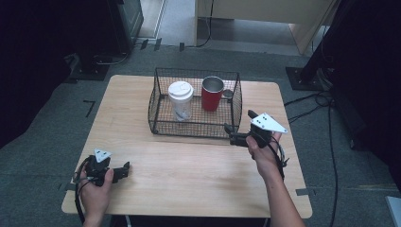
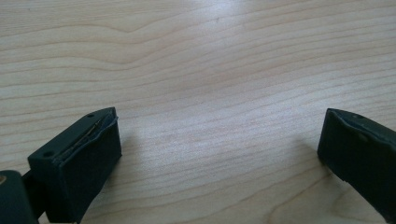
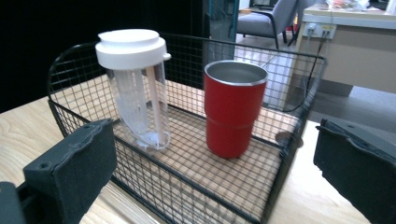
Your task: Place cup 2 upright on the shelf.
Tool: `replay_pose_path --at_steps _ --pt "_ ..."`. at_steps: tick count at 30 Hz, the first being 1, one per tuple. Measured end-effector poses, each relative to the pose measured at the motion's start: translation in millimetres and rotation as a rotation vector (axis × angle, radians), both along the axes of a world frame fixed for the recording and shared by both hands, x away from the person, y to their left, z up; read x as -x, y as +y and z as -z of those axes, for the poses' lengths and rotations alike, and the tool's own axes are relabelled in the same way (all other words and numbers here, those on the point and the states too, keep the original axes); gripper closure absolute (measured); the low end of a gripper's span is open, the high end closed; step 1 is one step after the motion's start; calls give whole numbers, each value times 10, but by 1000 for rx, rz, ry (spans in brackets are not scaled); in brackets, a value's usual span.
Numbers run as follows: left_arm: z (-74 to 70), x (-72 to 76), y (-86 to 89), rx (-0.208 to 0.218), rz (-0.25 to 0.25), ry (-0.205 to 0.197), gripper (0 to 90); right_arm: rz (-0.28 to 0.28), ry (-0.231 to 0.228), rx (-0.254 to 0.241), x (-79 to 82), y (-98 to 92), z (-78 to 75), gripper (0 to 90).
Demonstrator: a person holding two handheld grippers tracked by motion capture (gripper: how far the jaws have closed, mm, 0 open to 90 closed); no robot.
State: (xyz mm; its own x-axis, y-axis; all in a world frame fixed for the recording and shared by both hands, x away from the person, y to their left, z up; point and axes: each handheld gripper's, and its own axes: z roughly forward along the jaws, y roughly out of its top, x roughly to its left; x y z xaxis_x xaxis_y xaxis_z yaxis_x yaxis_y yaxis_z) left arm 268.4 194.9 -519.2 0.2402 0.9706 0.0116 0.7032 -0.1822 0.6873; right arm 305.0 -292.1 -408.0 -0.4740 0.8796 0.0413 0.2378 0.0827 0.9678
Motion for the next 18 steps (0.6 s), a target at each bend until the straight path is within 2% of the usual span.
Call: replay_pose_path --at_steps 7,18 --pt "0 0 1 -1 2 0 0 32 4 2 114 -181 89 0" --pt "0 1 1 -1 3 0 0 85 36 -8 278 -431 297 0"
